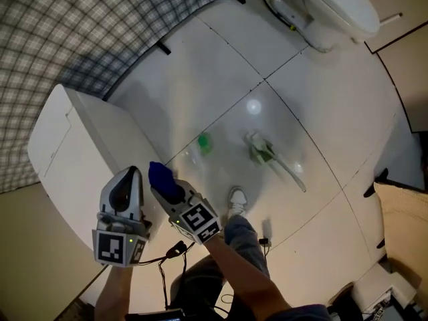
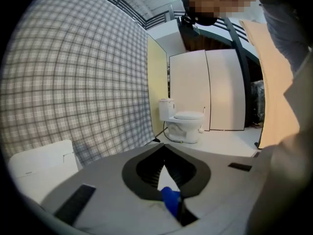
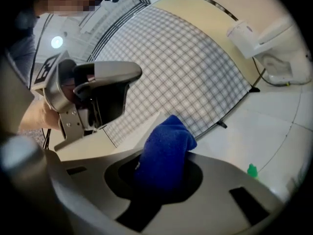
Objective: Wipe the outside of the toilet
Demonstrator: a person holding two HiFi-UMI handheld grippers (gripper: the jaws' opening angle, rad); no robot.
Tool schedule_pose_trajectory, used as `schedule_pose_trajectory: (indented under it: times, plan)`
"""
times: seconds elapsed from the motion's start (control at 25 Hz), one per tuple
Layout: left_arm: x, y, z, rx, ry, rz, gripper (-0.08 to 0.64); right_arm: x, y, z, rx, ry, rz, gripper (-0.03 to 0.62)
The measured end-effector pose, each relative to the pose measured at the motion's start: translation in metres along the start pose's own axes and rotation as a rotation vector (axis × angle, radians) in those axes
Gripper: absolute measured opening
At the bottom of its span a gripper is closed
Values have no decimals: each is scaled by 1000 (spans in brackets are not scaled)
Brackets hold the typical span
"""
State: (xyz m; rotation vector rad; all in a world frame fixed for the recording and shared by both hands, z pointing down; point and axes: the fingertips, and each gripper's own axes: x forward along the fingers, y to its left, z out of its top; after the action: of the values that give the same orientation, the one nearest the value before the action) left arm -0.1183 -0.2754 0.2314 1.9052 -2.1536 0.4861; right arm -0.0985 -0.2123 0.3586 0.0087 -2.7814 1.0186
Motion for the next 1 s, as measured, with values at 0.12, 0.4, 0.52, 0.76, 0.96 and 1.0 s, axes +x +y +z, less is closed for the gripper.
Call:
schedule_pose_trajectory:
  times: [0.12,0.4,0.52,0.76,0.96,1.0]
  plan:
    - [-13,3,2,-13,-5,-8,12,-15,14,18,-32,-40,-23,64]
    - [-75,-22,-2,2,-86,-158,12,-54,59,3,-86,-173,-181,64]
    - [-120,-32,-21,11,-75,-208,12,-77,86,-21,-102,-210,-264,64]
    - [-191,-49,-54,25,-62,-235,12,-102,128,-74,-36,-249,-320,64]
    - [-218,-70,-89,68,-6,-241,12,-109,148,-111,-12,-251,-282,64]
    - [-223,-75,-93,75,-2,-242,12,-108,148,-118,-9,-254,-276,64]
